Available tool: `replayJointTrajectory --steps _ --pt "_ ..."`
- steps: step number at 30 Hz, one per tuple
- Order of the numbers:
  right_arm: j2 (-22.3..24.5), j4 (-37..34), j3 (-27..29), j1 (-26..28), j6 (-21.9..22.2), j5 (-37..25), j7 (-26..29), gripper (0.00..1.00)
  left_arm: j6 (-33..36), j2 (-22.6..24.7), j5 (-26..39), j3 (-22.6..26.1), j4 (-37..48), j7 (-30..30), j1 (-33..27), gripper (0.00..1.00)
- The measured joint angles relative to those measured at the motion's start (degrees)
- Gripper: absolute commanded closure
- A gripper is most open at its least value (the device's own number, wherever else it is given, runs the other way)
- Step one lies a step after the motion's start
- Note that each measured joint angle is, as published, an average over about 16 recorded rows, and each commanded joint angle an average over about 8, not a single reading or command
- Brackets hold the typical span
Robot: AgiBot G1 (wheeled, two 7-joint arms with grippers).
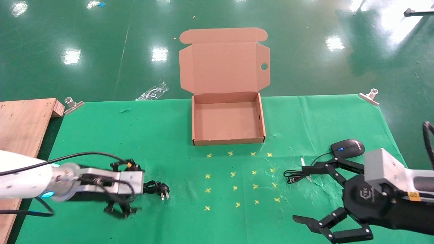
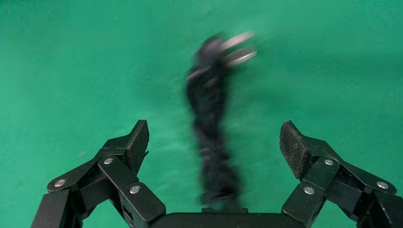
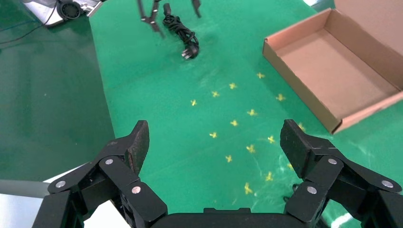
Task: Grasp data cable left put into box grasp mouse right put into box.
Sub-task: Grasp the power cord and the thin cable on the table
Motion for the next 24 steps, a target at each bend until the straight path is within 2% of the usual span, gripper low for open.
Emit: replayJointTrajectory --steps 6,13,18,24 --pt "1.3 0.1 0.7 -1.8 0.8 0.5 -1.0 0.0 -2.6 2.8 8.1 2.1 0.2 -3.9 0.3 0.0" --pt "1.4 0.2 -0.4 -0.6 0.8 -3.4 -1.2 0.0 -3.4 4.2 11.5 3.0 0.6 -6.4 0.8 0.0" --pt "-0.2 0.2 -3.1 3.0 0.7 -11.9 -1.2 0.0 -3.7 4.5 12.0 3.1 0.8 -7.1 1.2 0.0" --pt "-5.5 -0.1 -8.4 9.9 1.3 -28.9 -0.8 0.0 -3.8 4.5 11.7 3.0 0.9 -7.2 1.3 0.0"
